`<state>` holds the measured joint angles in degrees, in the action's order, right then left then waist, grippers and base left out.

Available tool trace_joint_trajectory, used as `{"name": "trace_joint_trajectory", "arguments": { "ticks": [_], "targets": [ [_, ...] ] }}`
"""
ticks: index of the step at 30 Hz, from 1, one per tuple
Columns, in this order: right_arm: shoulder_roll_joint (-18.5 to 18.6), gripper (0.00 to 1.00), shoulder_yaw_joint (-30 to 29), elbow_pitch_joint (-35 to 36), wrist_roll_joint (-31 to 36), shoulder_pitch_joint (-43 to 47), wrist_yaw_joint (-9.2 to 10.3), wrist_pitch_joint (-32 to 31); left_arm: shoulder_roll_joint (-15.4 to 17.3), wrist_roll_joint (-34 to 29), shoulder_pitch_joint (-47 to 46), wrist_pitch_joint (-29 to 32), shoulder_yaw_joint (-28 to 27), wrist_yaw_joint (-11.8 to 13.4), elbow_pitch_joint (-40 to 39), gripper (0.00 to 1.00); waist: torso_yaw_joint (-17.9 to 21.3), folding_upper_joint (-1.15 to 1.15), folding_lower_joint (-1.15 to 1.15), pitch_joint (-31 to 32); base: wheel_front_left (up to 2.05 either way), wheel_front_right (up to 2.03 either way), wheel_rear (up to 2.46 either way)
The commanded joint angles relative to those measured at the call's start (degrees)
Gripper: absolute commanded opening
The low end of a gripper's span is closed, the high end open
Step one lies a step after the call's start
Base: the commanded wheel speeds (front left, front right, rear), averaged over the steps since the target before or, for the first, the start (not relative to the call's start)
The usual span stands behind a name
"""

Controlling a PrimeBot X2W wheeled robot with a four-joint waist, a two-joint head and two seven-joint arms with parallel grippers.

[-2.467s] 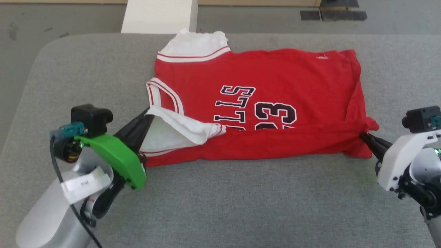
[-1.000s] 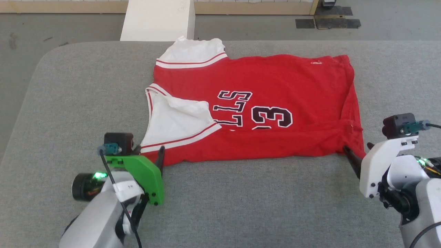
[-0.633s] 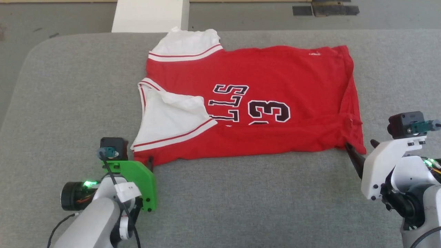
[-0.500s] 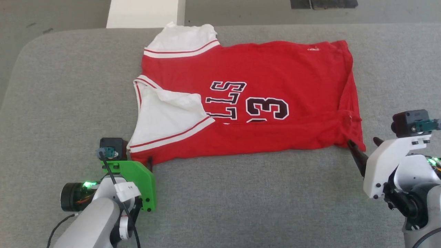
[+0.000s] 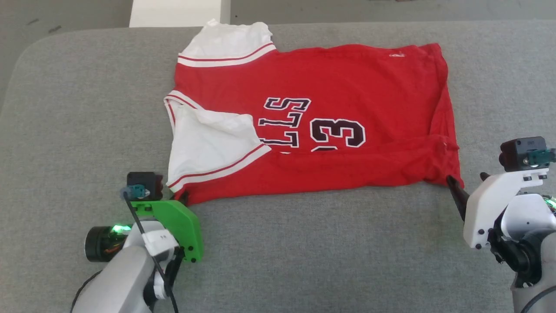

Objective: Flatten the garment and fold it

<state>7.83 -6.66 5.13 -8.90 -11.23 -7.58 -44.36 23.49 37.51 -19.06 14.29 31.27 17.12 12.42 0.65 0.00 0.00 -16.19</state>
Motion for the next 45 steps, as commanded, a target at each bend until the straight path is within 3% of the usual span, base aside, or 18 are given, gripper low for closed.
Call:
{"name": "trace_joint_trajectory", "arguments": {
  "ticks": [1,16,17,18,24,30,40,45],
  "targets": [
    [0.40,1.00,-0.63,-4.13,3.95,-2.78,0.09,0.30,-0.58,-0.58,-0.06,-2.59,0.62,-0.63,-1.39,0.00,-1.64,0.00,0.00,1.02,0.00,0.00,0.00],
    [-2.40,1.00,-3.01,-20.13,7.97,-7.52,0.09,0.52,0.15,-3.27,-0.42,-4.16,2.02,0.57,-9.02,0.00,-4.28,0.00,0.00,-1.11,0.00,0.00,0.00],
    [-2.47,0.30,-3.27,-20.91,8.18,-7.51,0.09,0.39,0.17,-3.27,-0.36,-4.23,2.05,0.58,-9.05,0.00,-4.29,0.00,0.00,-1.10,0.00,0.00,0.00],
    [-2.53,0.00,-3.42,-21.47,8.26,-7.49,0.09,0.29,0.19,-3.28,-0.31,-4.32,2.07,0.59,-9.05,0.00,-4.31,0.00,0.00,-1.05,0.00,0.00,0.00],
    [-2.27,0.00,-3.64,-22.60,7.36,-7.25,0.09,1.03,1.10,-3.28,0.33,-4.59,2.25,0.22,-8.37,0.00,-3.91,0.00,0.00,0.78,0.00,0.00,0.00],
    [0.21,0.00,-1.97,-18.97,4.12,-5.33,0.09,1.73,2.64,-2.87,2.07,-3.78,2.62,-0.11,-8.14,0.00,-3.54,0.00,0.00,4.62,0.00,0.00,0.00],
    [5.61,0.00,-0.49,-7.64,-1.80,2.74,0.09,-7.38,7.47,-2.17,7.59,1.36,4.85,-0.54,-11.68,0.00,-3.00,0.00,0.00,8.83,0.00,0.00,0.00],
    [6.38,0.00,-2.22,-5.29,-3.14,7.94,0.09,-10.32,8.65,-0.82,10.89,4.15,6.36,-0.83,-12.66,0.00,-3.19,0.00,0.00,8.62,0.00,0.00,0.00]
  ]
}}
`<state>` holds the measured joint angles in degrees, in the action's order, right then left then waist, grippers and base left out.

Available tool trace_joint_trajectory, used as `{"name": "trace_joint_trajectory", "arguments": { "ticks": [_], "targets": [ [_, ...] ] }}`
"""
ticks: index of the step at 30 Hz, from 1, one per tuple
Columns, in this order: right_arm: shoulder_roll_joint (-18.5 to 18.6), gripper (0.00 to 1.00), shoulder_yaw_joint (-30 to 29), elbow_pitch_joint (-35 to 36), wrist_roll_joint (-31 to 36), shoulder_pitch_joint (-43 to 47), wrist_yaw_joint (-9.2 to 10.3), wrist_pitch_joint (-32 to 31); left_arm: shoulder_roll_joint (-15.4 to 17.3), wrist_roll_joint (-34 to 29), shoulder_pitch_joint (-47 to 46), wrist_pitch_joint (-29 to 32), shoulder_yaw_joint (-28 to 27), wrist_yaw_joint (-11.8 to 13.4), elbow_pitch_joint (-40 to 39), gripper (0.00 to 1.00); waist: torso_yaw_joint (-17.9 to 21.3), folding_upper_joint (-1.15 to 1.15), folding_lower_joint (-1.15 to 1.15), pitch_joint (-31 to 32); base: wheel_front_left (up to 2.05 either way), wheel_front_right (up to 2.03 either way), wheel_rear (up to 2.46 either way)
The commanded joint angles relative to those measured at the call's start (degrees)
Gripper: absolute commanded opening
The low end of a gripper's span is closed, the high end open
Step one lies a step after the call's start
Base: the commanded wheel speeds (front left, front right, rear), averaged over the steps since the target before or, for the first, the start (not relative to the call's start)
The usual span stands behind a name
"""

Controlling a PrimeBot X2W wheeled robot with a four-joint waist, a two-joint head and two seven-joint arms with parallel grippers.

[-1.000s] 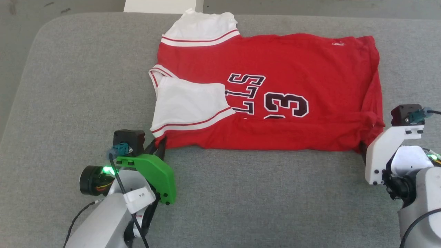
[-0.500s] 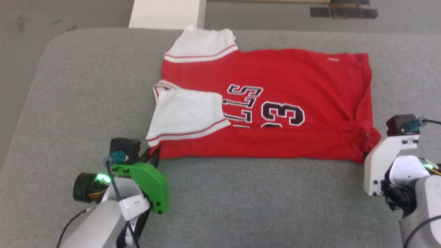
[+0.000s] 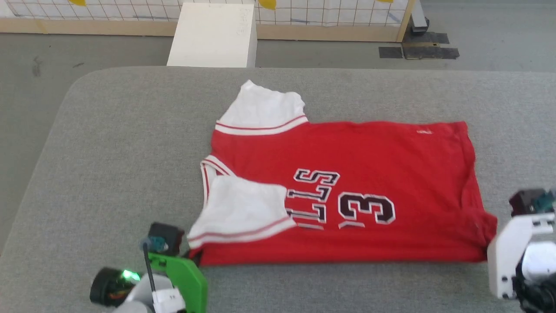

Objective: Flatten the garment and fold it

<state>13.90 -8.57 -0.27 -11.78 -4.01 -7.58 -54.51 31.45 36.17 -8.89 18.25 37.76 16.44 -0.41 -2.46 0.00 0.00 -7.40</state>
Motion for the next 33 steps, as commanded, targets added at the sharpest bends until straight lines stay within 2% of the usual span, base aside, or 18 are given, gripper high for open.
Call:
{"name": "trace_joint_trajectory", "arguments": {
  "ticks": [1,10,11,12,13,18,22,27,33],
  "targets": [
    [0.25,0.00,-0.68,0.08,-0.28,1.67,0.09,-0.34,0.56,0.90,1.23,0.35,0.12,-0.31,0.35,0.00,-0.14,0.00,0.00,-0.41,0.00,0.00,0.00],
    [-1.69,0.00,-1.22,-3.32,0.65,2.90,0.09,3.69,-2.30,2.28,1.39,-2.08,1.28,-2.68,6.81,0.00,-0.04,0.00,0.00,-1.74,0.00,0.00,0.00],
    [-1.88,0.00,-1.30,-3.79,0.79,2.59,0.09,4.68,-2.51,2.09,1.10,-2.67,1.38,-2.98,7.63,0.42,0.02,0.00,0.00,-1.76,0.00,0.00,0.00],
    [-1.92,0.50,-1.17,-4.14,0.98,2.38,0.09,5.43,-2.66,1.87,0.87,-3.19,1.41,-3.07,8.23,1.00,0.05,0.00,0.00,-1.73,0.00,0.00,0.00],
    [-1.97,1.00,-1.12,-4.54,1.21,2.11,0.09,6.25,-3.00,1.79,0.60,-4.00,1.19,-3.02,8.82,1.00,0.09,0.00,0.00,-1.60,0.00,0.00,0.00],
    [-2.41,1.00,-0.66,-4.24,0.25,0.66,0.09,10.68,-4.12,2.14,0.07,-7.16,0.32,-3.47,9.83,1.00,0.40,0.00,0.00,0.13,0.00,0.00,0.00],
    [-2.51,1.00,-0.21,-1.16,-2.68,-0.62,0.09,16.14,-4.88,3.55,-0.27,-11.70,-2.23,-4.19,7.35,1.00,0.66,0.00,0.00,1.68,0.00,0.00,0.00],
    [-1.74,1.00,0.82,3.07,-4.69,-1.39,0.09,27.03,-5.04,1.53,-1.90,-20.43,-5.60,-3.35,3.67,1.00,1.24,0.00,0.00,2.78,0.00,0.00,0.00],
    [-3.05,1.00,1.02,4.70,-4.10,-1.28,0.09,43.09,-5.94,-0.94,-3.50,-30.37,-7.94,-4.20,2.86,1.00,2.54,0.00,0.00,2.74,0.00,0.00,0.00]
  ]
}}
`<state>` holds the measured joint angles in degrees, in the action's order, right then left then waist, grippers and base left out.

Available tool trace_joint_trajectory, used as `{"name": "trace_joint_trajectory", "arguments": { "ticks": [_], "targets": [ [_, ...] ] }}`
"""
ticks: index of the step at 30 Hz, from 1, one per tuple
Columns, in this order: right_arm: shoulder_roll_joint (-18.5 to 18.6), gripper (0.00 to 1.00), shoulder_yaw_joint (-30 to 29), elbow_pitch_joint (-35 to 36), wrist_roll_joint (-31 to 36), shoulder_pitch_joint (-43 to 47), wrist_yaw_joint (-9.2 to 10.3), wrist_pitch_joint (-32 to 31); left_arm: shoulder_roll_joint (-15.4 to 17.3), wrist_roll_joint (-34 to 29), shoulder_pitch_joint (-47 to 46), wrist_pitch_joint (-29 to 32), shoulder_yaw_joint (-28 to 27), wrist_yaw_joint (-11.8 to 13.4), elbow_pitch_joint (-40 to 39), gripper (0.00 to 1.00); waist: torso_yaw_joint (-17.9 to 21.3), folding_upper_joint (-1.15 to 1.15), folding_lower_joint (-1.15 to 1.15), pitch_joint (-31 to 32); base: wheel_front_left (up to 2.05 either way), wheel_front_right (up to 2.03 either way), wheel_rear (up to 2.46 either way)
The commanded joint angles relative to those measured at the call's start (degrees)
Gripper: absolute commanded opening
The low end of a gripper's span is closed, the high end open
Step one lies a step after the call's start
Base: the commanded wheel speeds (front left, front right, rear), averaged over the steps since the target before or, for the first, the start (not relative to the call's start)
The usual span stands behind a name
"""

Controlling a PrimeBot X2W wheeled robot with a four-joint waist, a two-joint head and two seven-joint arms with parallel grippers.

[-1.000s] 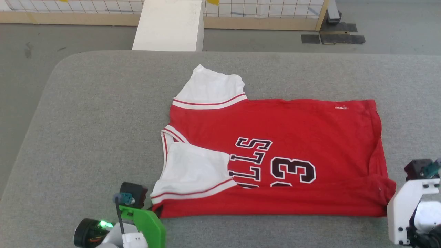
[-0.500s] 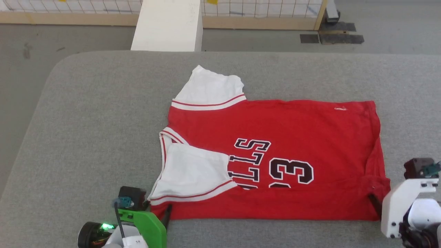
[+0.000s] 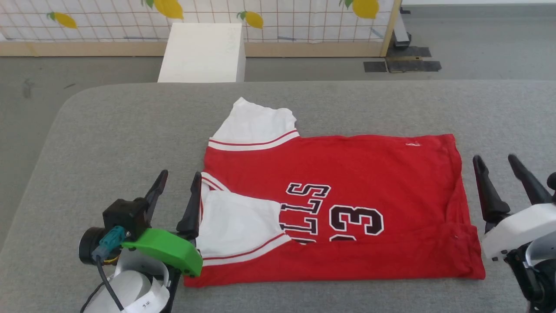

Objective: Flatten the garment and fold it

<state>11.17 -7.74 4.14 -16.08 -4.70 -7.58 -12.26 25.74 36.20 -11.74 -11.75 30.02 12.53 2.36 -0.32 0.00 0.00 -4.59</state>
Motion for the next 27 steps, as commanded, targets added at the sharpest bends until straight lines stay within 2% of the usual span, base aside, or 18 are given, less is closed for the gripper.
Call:
{"name": "trace_joint_trajectory", "arguments": {
  "ticks": [1,7,13,21,25,27],
  "targets": [
    [-0.70,1.00,0.40,0.43,0.57,-0.48,0.09,3.72,-0.38,-1.19,-0.75,-1.07,-0.52,-0.48,0.31,1.00,0.75,0.00,0.00,-0.20,0.00,0.00,0.00],
    [-3.17,1.00,2.30,-0.03,2.15,0.48,0.09,14.60,-0.91,-2.32,-1.66,-2.69,-1.68,-2.17,1.79,1.00,2.91,0.00,0.00,-1.49,0.00,0.00,0.00],
    [-5.59,1.00,2.45,-0.85,2.73,0.34,0.09,17.03,1.39,-4.22,-7.41,-0.24,-0.69,-4.82,2.99,1.00,5.61,0.00,0.00,-4.41,0.00,0.00,0.00],
    [-7.20,1.00,4.95,-0.35,2.60,-2.00,0.09,16.86,8.21,-6.58,-23.97,15.48,1.48,-11.55,6.87,1.00,11.39,0.00,0.00,-12.21,0.00,0.00,0.00],
    [-7.74,1.00,6.25,-0.98,2.41,-3.64,0.09,17.78,10.99,-5.54,-32.86,24.04,1.58,-15.80,11.49,1.00,14.66,0.00,0.00,-16.07,0.00,0.00,0.00],
    [-7.94,1.00,7.04,-1.61,2.02,-4.43,0.09,18.39,11.90,-4.60,-36.96,27.65,1.45,-17.15,14.04,1.00,16.24,0.00,0.00,-17.74,0.00,0.00,0.00]
  ]
}}
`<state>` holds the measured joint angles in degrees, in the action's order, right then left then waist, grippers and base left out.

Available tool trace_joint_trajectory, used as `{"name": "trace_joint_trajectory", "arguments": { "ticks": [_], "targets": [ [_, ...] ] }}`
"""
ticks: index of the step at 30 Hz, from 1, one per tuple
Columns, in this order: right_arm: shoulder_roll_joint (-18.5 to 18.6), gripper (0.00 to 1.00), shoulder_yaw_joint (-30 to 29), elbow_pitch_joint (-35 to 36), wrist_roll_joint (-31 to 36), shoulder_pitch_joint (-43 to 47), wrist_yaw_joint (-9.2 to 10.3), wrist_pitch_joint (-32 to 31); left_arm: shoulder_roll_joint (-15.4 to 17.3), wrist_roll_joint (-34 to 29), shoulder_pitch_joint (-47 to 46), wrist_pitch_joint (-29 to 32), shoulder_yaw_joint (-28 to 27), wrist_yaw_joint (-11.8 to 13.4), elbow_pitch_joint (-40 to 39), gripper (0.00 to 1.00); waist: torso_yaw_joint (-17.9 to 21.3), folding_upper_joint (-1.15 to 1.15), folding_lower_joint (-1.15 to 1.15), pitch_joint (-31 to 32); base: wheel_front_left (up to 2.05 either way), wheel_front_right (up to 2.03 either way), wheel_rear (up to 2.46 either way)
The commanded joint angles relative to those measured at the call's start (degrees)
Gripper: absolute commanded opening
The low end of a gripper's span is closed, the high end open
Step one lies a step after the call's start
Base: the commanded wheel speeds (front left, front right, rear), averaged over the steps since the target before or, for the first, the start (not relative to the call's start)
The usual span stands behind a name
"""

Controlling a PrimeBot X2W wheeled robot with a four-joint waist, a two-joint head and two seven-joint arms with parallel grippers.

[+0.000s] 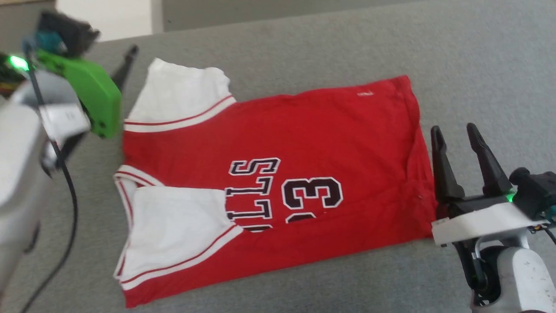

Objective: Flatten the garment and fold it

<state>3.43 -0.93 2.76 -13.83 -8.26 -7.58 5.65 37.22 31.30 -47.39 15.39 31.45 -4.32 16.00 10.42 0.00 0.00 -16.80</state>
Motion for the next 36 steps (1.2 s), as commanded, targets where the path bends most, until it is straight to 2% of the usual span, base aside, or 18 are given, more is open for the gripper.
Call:
{"name": "trace_joint_trajectory", "arguments": {
  "ticks": [1,7,10,13,20,24,27,28,29,36],
  "targets": [
    [-0.28,1.00,0.58,-0.56,-0.44,-1.18,0.09,0.80,0.83,0.61,-2.98,2.10,0.09,-0.75,1.57,1.00,6.12,0.00,0.00,-6.15,0.00,0.00,0.00],
    [-0.51,1.00,3.05,-2.35,-1.73,-3.14,0.09,2.91,2.02,7.27,-11.28,15.64,0.09,-2.52,9.71,1.00,9.67,0.00,0.00,-9.71,0.00,0.00,0.00],
    [-0.53,1.00,3.97,-2.94,-3.03,-3.72,0.09,3.91,2.02,10.83,-14.09,22.40,-0.33,-2.66,13.21,1.00,10.95,0.00,0.00,-11.14,0.00,0.00,0.00],
    [-0.54,1.00,5.05,-3.54,-4.00,-4.17,0.09,4.70,2.69,11.83,-16.18,27.37,-0.23,-2.30,15.52,1.00,12.12,0.00,0.00,-12.26,0.00,0.00,0.00],
    [-0.55,1.00,6.54,-4.81,-6.65,-4.57,0.09,6.49,4.16,12.36,-18.06,31.74,-0.61,-0.23,18.92,1.00,13.99,0.00,0.00,-14.25,0.00,0.00,0.00],
    [-0.55,1.00,7.12,-5.53,-7.17,-4.70,0.09,7.19,5.82,10.49,-18.13,33.22,0.93,-0.09,19.66,1.00,14.36,0.00,0.00,-14.94,0.00,0.00,0.00],
    [-0.55,1.00,7.29,-5.90,-7.31,-4.77,0.09,7.53,5.74,11.54,-17.49,35.23,1.18,-0.26,20.05,1.00,14.38,0.00,0.00,-15.15,0.00,0.00,0.00],
    [-0.55,1.00,7.25,-5.99,-7.31,-4.77,0.09,7.60,5.78,11.70,-17.42,35.53,1.34,-0.46,19.90,0.89,14.34,0.00,0.00,-15.21,0.00,0.00,0.00],
    [-0.55,1.00,6.92,-6.41,-7.13,-4.86,0.09,7.78,5.51,12.65,-17.21,35.74,1.51,-1.14,19.28,0.00,13.97,0.00,0.00,-15.34,0.00,0.00,0.00],
    [-0.55,1.00,4.90,-6.56,-5.80,-5.08,0.09,6.76,4.46,10.23,-16.91,24.02,2.57,-2.41,16.05,0.00,11.05,0.00,0.00,-12.64,0.00,0.00,0.00]
  ]
}}
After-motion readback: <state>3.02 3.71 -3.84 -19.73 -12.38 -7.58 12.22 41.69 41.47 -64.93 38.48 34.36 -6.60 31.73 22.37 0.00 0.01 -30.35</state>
